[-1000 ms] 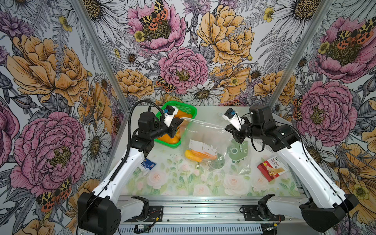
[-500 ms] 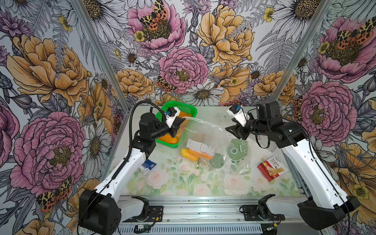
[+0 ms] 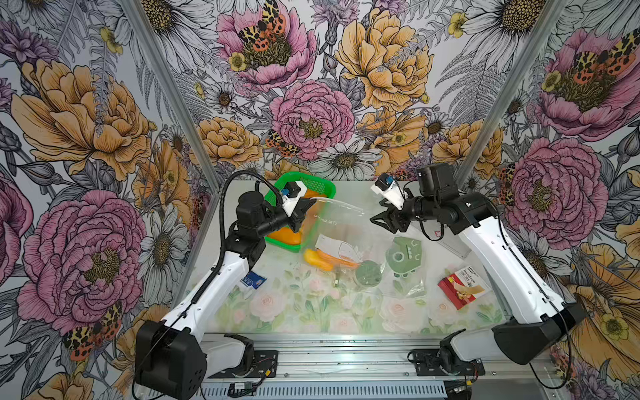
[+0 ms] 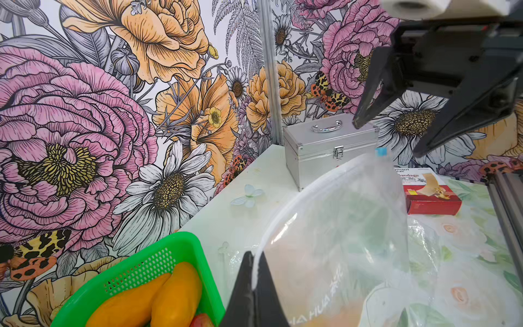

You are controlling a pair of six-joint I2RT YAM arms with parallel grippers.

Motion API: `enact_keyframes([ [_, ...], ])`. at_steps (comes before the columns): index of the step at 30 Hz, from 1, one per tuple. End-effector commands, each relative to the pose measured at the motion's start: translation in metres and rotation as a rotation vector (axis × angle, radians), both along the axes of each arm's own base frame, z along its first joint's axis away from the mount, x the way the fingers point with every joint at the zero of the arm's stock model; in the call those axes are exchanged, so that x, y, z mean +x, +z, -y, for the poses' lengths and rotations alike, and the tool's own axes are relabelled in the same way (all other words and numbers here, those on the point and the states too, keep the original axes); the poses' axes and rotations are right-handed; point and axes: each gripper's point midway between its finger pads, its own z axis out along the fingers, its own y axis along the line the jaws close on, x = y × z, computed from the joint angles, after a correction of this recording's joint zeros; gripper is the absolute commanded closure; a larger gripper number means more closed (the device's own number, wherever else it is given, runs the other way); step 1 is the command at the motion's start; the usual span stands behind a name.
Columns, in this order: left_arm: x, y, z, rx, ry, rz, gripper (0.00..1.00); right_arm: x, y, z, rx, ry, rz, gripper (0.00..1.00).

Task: Place the mango in a zip-top bag and seal the zipper
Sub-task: Zip the zipper on the zipper food storage bag, then pick up the zipper food storage bag.

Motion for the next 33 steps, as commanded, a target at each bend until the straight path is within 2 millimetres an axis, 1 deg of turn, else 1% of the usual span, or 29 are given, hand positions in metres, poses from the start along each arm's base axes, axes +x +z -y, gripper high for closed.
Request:
enact_keyframes([
  [1,-0.007,0.012,0.004,-0.018,-0.038,0.047,1.00,0.007,0.003,-0.012,0.032,0.042,-0.016,0.32],
  [5,-0.005,0.013,0.004,-0.022,-0.034,0.043,1.00,0.015,-0.007,-0.025,0.056,0.079,-0.066,0.32],
  [7,-0.003,0.013,0.004,-0.029,-0.030,0.037,1.00,0.013,-0.010,-0.032,0.083,0.110,-0.097,0.32],
  [8,-0.003,0.014,0.005,-0.033,-0.028,0.035,1.00,0.012,-0.011,-0.035,0.097,0.124,-0.113,0.32],
  [10,-0.002,0.015,0.005,-0.042,-0.025,0.029,1.00,0.010,-0.015,-0.041,0.117,0.145,-0.144,0.37],
  [11,-0.001,0.016,0.004,-0.045,-0.016,0.027,1.00,0.010,-0.017,-0.043,0.121,0.148,-0.158,0.43],
  [13,0.001,0.017,0.003,-0.053,0.002,0.022,1.00,0.009,-0.021,-0.047,0.122,0.147,-0.179,0.64],
  [15,0.004,0.018,0.000,-0.066,0.029,0.011,1.00,0.009,-0.018,-0.048,0.130,0.134,-0.186,0.87],
  [16,0.005,0.020,-0.001,-0.075,0.039,0.003,1.00,0.008,-0.015,-0.049,0.131,0.129,-0.182,0.94],
  [17,0.005,0.022,-0.002,-0.087,0.049,-0.005,1.00,0.008,-0.007,-0.048,0.132,0.106,-0.164,1.00],
  [18,0.006,0.023,-0.005,-0.100,0.066,-0.015,1.00,0.007,0.000,-0.047,0.133,0.081,-0.146,1.00],
  [19,0.007,0.025,-0.006,-0.114,0.079,-0.026,0.96,0.007,0.009,-0.046,0.135,0.052,-0.122,1.00],
  [21,0.007,0.031,-0.010,-0.154,0.105,-0.055,0.81,0.007,0.030,-0.040,0.155,-0.019,-0.069,1.00],
  [22,0.007,0.034,-0.010,-0.174,0.109,-0.068,0.69,0.006,0.040,-0.037,0.168,-0.050,-0.050,1.00],
  [23,0.006,0.037,-0.011,-0.197,0.113,-0.084,0.52,0.005,0.049,-0.032,0.182,-0.084,-0.035,1.00],
  [26,0.007,0.049,-0.014,-0.276,0.149,-0.135,0.10,0.007,0.071,-0.017,0.207,-0.204,0.002,1.00],
  [27,0.008,0.053,-0.015,-0.299,0.166,-0.145,0.01,0.008,0.076,-0.011,0.212,-0.241,0.014,1.00],
  [33,0.003,0.075,-0.023,-0.413,0.239,-0.178,0.01,0.025,0.099,0.026,0.230,-0.487,0.079,1.00],
])
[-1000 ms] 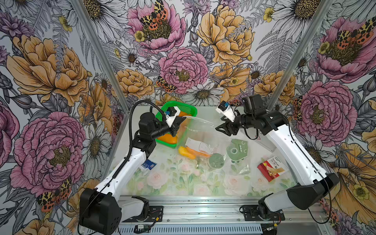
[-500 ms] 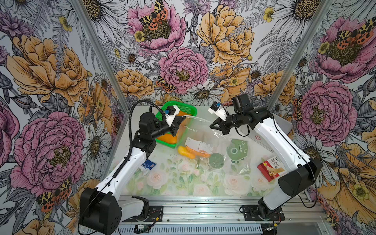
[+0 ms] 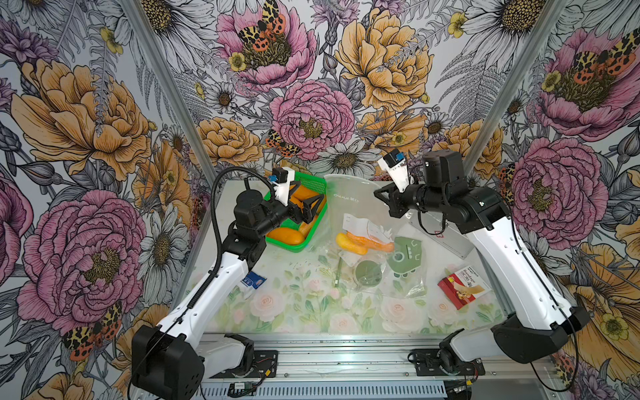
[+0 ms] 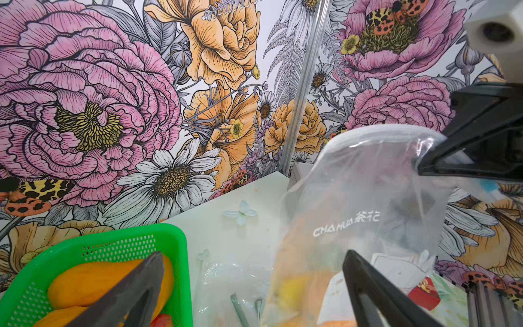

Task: Place the mango in a zip-top bag and seal the zipper
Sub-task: Pick up the zipper food storage bag.

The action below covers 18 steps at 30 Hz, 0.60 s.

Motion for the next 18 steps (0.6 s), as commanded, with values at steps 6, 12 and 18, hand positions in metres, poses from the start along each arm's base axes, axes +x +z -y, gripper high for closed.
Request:
enact_keyframes([
  [6,-0.008,0.031,-0.017,-0.177,0.100,-0.056,0.01,0.050,0.032,0.052,0.021,-0.392,0.086,1.00],
  [12,-0.005,0.007,-0.011,-0.194,0.093,-0.142,0.01,0.090,0.025,0.065,-0.033,-0.525,0.098,1.00],
  [18,-0.003,-0.017,-0.004,-0.181,0.096,-0.201,0.01,0.135,0.014,0.074,-0.071,-0.626,0.101,1.00],
])
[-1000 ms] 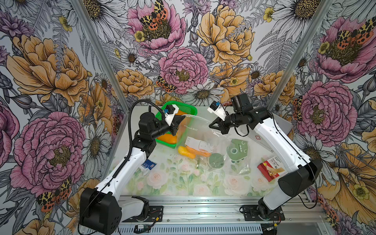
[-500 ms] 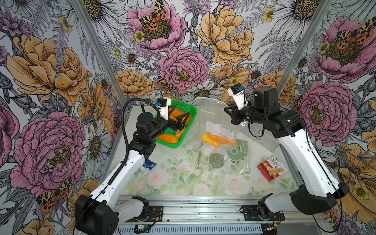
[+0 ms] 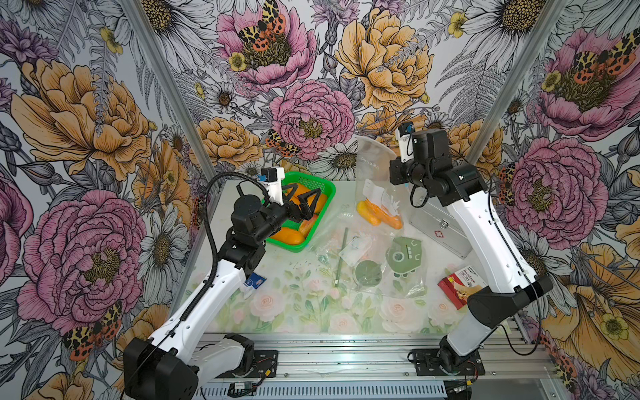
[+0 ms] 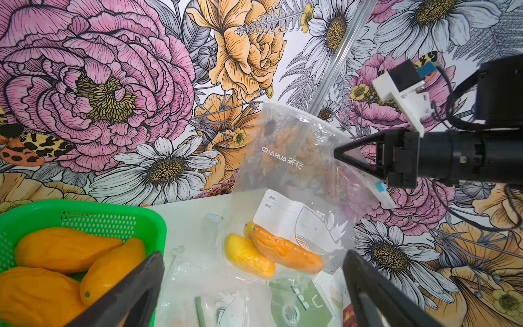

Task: Place the mango in a zip-top bag and seal the zipper
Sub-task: Pick up the zipper food storage bag, then place the zipper food storage bag at the center of the board.

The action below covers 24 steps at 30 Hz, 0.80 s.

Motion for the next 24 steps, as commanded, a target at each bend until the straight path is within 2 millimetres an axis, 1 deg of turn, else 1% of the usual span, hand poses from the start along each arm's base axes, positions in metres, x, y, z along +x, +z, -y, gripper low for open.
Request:
enact_keyframes([
  [1,0.004,-0.019,0.002,-0.004,0.015,-0.061,0.01,0.026,0.017,0.015,0.015,-0.113,0.074,1.00],
  [7,0.005,-0.032,0.006,0.004,0.003,-0.089,0.01,0.064,0.004,0.030,0.033,-0.216,0.074,1.00],
  [9,0.005,-0.034,0.006,0.007,0.001,-0.092,0.01,0.074,-0.003,0.038,0.035,-0.243,0.067,1.00],
  [11,0.006,-0.037,0.007,0.010,-0.002,-0.100,0.01,0.085,-0.015,0.044,0.033,-0.262,0.051,1.00],
  [15,0.009,-0.046,0.010,0.018,-0.006,-0.119,0.01,0.104,-0.047,0.055,0.014,-0.289,-0.002,1.00],
  [18,0.011,-0.051,0.012,0.019,-0.014,-0.136,0.01,0.114,-0.078,0.063,-0.001,-0.313,-0.061,1.00],
  [22,0.013,-0.054,0.014,0.013,-0.015,-0.151,0.01,0.121,-0.114,0.077,0.018,-0.354,-0.139,1.00],
  [24,0.014,-0.054,0.015,0.011,-0.019,-0.154,0.01,0.122,-0.125,0.083,0.042,-0.363,-0.168,1.00],
])
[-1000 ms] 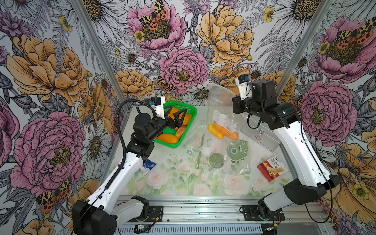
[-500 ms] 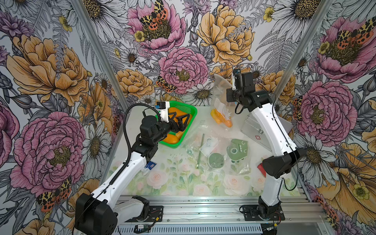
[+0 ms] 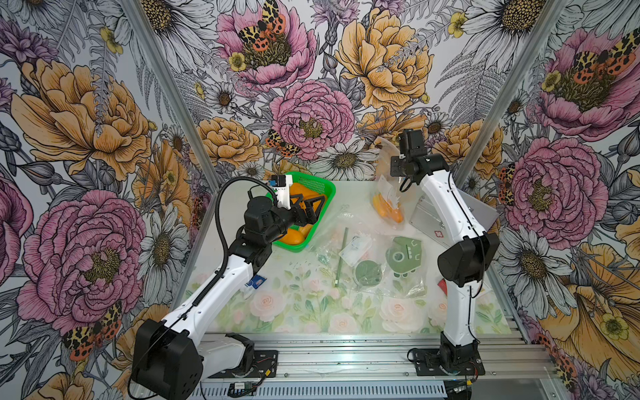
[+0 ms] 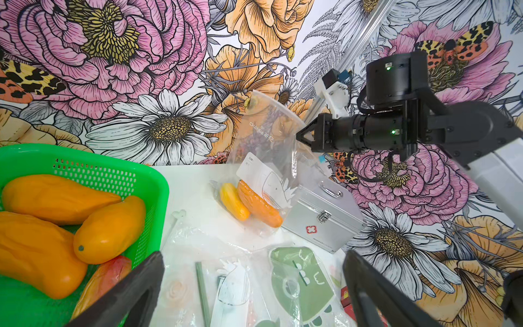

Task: Place the mango in a zip-top bag and seal the zipper
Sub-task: Place the zipper food storage bag at the center of the board.

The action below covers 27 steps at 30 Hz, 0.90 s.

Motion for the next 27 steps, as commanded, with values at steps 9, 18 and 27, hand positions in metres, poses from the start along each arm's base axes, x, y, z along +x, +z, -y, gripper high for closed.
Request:
enact_keyframes([
  [9,-0.002,-0.007,0.013,-0.007,-0.024,-0.031,0.01,0.006,-0.002,0.016,0.109,-0.010,0.007,0.72],
  [18,0.000,-0.027,0.008,0.025,0.019,-0.097,0.01,-0.009,0.033,0.020,0.099,0.030,0.060,0.38],
  [27,-0.002,-0.054,0.000,0.132,0.093,-0.176,0.01,-0.035,0.070,0.004,0.180,0.125,0.111,0.27],
])
